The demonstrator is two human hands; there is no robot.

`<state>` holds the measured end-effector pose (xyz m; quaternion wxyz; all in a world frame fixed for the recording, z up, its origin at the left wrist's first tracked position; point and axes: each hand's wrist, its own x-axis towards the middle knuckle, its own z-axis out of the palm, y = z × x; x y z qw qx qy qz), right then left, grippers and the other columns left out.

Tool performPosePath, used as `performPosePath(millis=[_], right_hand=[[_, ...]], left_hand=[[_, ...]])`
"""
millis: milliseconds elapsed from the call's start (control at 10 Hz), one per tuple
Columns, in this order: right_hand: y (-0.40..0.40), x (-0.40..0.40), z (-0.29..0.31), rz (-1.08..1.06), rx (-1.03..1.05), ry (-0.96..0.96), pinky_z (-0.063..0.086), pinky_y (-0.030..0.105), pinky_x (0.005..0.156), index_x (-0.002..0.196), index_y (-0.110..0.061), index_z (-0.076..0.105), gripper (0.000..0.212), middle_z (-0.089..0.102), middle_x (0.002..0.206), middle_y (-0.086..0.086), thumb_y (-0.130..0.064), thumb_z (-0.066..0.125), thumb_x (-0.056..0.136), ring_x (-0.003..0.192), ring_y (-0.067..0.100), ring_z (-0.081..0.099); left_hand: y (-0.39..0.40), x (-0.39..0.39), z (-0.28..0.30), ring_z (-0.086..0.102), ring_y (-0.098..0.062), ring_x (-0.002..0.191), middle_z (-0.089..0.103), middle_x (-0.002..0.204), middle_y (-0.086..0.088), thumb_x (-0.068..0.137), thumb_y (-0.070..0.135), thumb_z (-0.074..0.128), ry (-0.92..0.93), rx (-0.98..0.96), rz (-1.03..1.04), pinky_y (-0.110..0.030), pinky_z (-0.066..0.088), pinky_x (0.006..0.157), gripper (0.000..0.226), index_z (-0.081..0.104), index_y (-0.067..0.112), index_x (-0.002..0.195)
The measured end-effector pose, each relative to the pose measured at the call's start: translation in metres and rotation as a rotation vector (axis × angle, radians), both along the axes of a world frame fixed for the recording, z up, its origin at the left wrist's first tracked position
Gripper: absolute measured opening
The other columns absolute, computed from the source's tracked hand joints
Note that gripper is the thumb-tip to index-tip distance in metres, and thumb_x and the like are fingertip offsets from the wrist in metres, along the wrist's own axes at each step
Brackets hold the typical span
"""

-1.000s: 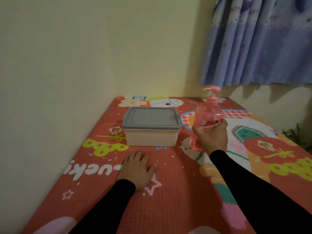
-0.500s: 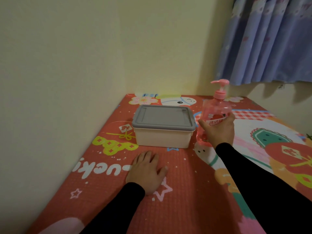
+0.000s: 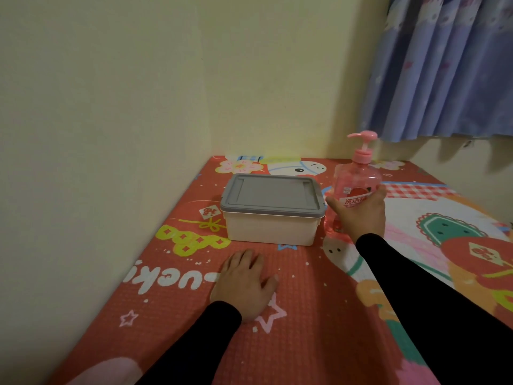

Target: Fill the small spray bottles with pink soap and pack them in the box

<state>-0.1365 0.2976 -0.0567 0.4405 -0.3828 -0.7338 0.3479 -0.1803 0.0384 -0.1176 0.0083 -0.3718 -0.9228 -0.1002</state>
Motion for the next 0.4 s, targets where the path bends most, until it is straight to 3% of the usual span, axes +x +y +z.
performPosePath(millis=[400], right_hand=[[-0.006,0.025,0.009,0.021,-0.024,-0.117,0.048,0.049,0.097,0.147,-0.009,0.021,0.115,0.046,0.139,0.019,-0.064,0.076,0.063,0.125,0.036,0.050]], left_hand=[[0.000,0.002,0.002,0.015,-0.023,0.145,0.022,0.159,-0.003,0.096,0.058,0.026,-0.012,0.032,0.002,-0.039,0.009,0.120,0.066,0.026,0.020,0.151]])
